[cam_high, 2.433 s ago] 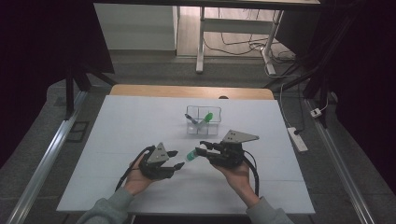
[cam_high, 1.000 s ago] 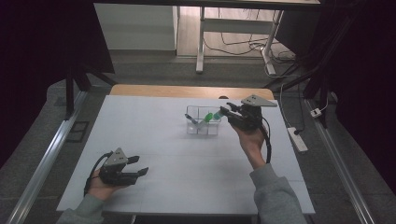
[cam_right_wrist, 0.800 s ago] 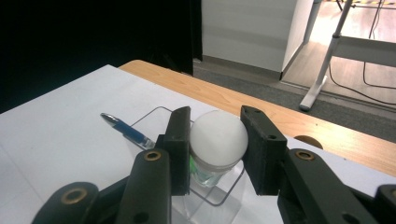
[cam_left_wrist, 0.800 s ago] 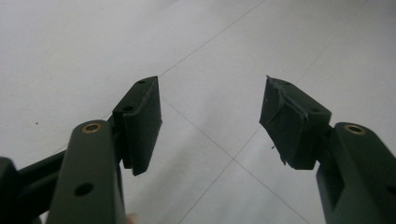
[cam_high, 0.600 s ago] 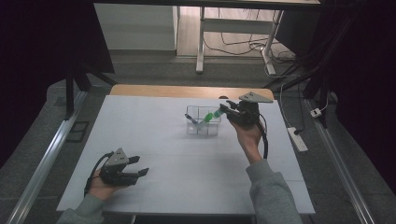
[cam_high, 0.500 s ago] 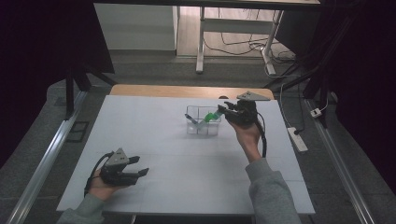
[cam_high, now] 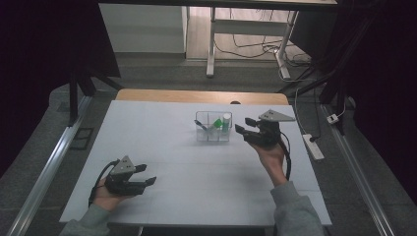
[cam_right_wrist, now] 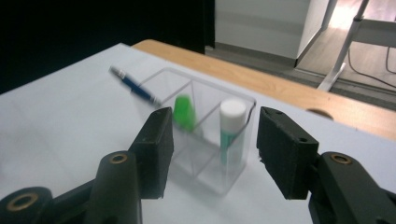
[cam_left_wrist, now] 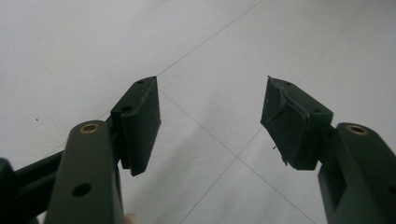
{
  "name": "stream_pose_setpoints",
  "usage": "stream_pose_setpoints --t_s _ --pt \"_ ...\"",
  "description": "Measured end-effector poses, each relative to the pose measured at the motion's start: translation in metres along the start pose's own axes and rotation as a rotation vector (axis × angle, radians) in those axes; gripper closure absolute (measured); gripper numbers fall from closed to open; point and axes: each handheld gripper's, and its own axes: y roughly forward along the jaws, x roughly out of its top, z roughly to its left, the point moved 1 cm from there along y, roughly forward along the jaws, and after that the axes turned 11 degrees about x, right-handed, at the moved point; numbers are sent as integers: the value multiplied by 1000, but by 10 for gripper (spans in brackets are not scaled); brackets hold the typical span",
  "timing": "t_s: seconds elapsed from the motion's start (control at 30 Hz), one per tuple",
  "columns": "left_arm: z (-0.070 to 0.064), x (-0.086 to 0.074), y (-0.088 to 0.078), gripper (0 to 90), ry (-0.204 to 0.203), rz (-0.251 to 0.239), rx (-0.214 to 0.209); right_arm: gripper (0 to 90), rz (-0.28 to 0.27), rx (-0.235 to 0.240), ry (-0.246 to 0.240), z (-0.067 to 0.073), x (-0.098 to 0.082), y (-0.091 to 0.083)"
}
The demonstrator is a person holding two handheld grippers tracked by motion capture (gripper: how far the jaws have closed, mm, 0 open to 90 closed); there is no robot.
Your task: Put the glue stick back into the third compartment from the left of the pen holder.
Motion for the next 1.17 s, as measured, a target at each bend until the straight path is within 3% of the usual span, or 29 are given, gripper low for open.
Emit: stream_pose_setpoints --t_s 0.53,0.67,0.87,1.17 --pt "1 0 0 361 -3 -2 -1 427 114 67 -29 19 -70 -60" --pt "0 0 0 360 -1 -3 0 420 146 64 -33 22 -85 -72" --pt "0 1 0 359 0 -2 1 418 135 73 -9 20 -98 -82" --pt "1 1 -2 359 -2 -9 3 414 148 90 -33 22 -101 -83"
